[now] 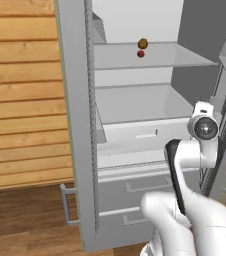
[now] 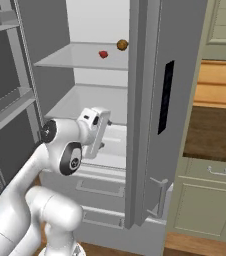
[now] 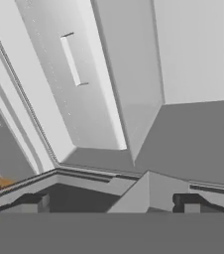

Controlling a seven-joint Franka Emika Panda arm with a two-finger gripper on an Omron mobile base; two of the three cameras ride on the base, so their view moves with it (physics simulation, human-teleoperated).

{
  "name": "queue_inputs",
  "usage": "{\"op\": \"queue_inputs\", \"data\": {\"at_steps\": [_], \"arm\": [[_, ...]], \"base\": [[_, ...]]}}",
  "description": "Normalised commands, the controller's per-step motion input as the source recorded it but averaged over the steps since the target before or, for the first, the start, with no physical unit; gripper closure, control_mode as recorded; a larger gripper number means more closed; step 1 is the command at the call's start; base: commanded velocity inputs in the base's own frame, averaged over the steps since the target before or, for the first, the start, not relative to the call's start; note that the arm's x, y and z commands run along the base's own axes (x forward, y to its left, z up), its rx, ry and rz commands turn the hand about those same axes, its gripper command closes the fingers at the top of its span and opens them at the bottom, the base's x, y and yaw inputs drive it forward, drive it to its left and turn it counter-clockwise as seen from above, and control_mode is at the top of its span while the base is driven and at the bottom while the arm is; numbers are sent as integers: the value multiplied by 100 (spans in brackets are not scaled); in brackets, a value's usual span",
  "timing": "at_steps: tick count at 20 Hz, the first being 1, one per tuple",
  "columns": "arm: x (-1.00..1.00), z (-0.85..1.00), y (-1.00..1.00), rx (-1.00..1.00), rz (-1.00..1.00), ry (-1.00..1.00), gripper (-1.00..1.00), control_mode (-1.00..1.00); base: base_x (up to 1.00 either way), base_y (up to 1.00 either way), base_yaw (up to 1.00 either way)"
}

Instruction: Take the strawberry from the fridge and place it on top of the pancake, located on the dining counter.

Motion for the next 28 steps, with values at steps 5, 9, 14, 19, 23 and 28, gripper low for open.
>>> {"op": "queue_inputs", "data": {"at_steps": [5, 9, 14, 19, 23, 28], "arm": [[40, 4, -16, 0, -12, 5, -100, -100], [28, 0, -10, 0, -7, 0, -100, -100], [18, 0, -25, 0, -10, 1, -100, -100], [18, -2, -58, 0, -6, 3, -100, -100], [22, -12, -61, 0, -2, 4, -100, -100], [5, -3, -90, 2, 0, 0, -100, -100]], "base": [[0, 0, 0], [0, 0, 0], [0, 0, 0], [0, 0, 0], [0, 0, 0], [0, 0, 0]]}}
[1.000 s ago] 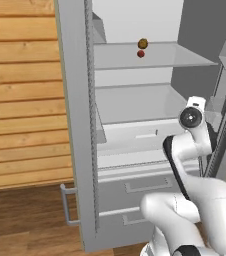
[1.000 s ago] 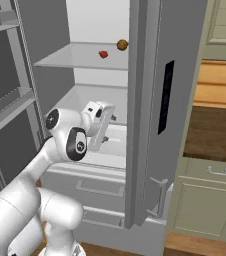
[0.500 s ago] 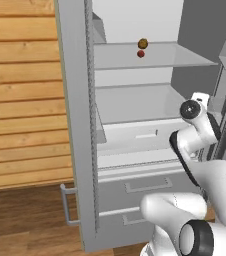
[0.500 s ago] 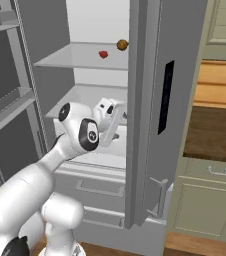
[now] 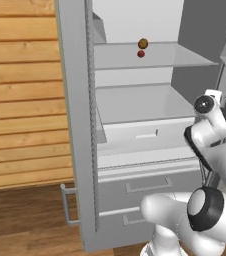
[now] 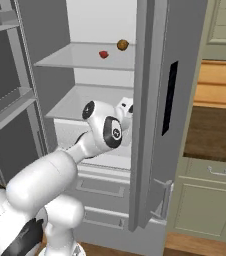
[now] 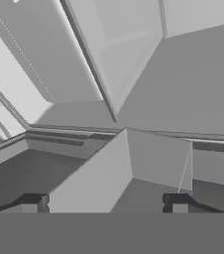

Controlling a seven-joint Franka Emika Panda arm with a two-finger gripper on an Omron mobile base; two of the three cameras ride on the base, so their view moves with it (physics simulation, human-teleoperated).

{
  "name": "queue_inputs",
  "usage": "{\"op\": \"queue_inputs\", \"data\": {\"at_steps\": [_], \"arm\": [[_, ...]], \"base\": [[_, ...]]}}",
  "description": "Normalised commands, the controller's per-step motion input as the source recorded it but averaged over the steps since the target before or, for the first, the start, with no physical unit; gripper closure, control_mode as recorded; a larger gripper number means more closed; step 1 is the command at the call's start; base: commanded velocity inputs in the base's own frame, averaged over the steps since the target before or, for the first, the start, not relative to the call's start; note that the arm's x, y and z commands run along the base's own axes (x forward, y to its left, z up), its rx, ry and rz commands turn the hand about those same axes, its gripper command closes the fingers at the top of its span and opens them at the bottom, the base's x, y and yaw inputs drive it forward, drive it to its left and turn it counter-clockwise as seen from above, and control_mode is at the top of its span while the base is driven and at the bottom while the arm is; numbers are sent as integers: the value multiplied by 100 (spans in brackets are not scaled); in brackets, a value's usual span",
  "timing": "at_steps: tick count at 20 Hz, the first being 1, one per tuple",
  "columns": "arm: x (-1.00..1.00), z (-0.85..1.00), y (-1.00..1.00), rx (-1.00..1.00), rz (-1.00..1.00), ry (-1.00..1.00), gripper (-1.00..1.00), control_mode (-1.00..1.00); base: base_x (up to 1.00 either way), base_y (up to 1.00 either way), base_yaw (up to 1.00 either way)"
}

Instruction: Take the strawberry from the fridge and place it on top of the pancake, located on the dining counter.

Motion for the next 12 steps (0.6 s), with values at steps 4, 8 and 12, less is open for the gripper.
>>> {"op": "queue_inputs", "data": {"at_steps": [4, 8, 12], "arm": [[-14, 0, -100, 4, -3, 0, -100, -100], [-18, 0, -86, 3, -3, 0, -100, -100], [-29, 0, 20, 3, 0, -2, -100, -100]], "base": [[0, 0, 0], [0, 0, 0], [0, 0, 0]]}}
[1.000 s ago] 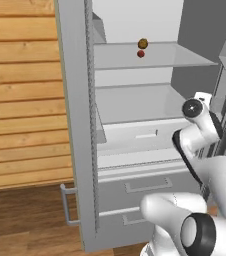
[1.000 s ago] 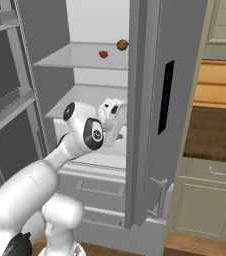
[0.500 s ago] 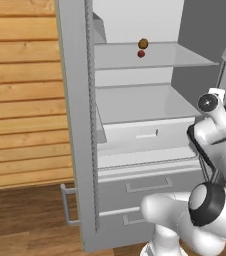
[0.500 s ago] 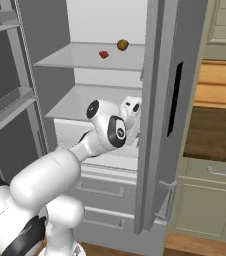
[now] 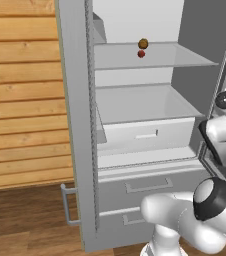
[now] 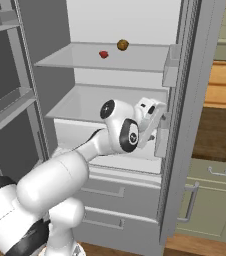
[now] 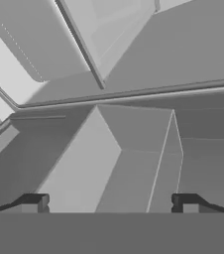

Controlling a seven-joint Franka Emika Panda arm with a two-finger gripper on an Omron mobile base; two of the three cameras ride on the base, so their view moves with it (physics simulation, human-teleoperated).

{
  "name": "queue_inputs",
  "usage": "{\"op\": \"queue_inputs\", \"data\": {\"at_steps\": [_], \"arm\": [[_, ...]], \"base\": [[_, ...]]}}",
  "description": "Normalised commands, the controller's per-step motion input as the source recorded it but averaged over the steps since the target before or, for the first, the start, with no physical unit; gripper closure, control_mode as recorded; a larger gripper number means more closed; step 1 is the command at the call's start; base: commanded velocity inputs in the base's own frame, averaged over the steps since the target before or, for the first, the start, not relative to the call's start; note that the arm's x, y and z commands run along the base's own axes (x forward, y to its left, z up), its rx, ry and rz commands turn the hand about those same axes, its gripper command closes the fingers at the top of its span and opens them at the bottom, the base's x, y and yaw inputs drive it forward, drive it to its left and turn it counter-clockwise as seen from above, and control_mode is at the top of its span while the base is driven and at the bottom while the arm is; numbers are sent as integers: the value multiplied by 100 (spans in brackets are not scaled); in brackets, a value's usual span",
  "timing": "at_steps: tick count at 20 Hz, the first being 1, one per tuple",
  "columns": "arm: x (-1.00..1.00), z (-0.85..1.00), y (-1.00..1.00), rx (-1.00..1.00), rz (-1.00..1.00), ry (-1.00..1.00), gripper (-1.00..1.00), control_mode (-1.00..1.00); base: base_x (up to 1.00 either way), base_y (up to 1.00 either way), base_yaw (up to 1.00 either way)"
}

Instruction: Take the strawberry from the fridge and place it on top of the pancake, located on the dining counter.

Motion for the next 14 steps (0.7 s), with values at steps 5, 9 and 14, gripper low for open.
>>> {"op": "queue_inputs", "data": {"at_steps": [5, 9, 14], "arm": [[-47, 27, 63, 23, 0, -7, -100, -100], [-48, 48, 69, 31, 0, -2, -100, -100], [-34, 57, 62, 33, 0, 1, -100, -100]], "base": [[0, 0, 0], [0, 0, 0], [0, 0, 0]]}}
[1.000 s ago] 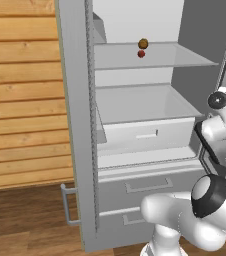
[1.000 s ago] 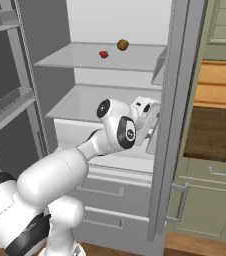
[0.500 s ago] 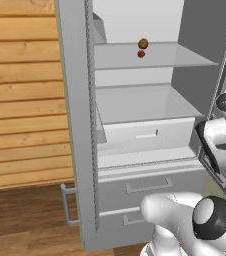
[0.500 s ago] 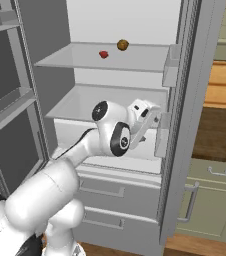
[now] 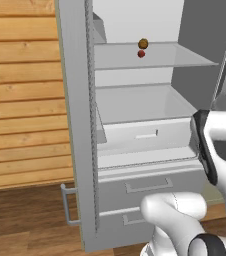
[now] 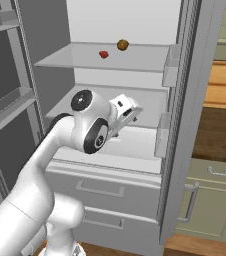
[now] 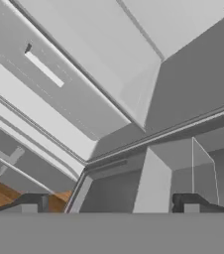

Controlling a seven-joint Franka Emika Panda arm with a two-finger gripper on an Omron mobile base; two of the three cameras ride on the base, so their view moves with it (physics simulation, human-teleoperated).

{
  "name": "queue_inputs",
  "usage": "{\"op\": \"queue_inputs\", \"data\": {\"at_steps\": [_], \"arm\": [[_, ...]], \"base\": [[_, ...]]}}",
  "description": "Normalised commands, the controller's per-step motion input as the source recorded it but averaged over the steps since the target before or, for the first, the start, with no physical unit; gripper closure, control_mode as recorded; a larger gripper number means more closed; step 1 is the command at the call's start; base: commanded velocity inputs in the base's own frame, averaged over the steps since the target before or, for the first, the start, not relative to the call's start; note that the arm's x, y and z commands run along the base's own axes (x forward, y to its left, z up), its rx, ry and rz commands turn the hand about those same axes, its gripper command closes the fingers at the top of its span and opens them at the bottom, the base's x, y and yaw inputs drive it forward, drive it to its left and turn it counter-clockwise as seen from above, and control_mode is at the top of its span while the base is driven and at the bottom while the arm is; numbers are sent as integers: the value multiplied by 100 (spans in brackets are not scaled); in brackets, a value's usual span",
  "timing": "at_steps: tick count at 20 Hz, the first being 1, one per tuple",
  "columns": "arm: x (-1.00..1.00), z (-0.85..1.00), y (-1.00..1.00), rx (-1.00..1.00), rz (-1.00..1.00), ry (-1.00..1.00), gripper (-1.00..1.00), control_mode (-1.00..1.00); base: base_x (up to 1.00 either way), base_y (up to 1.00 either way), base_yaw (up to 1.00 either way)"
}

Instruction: Take the strawberry from the fridge and place it on top of the pancake, located on the dining counter.

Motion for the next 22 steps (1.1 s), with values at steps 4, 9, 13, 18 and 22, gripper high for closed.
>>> {"op": "queue_inputs", "data": {"at_steps": [4, 9, 13, 18, 22], "arm": [[-37, 45, 56, 34, 0, 6, -100, -100], [-40, 28, 44, 27, -12, 5, -100, -100], [-51, 13, 28, 23, -38, 0, -100, -100], [-57, 0, 14, 22, -49, -10, -100, -100], [-36, 2, 39, 29, -24, -19, -100, -100]], "base": [[0, 0, 0], [0, 0, 0], [0, 0, 0], [0, 0, 0], [0, 0, 0]]}}
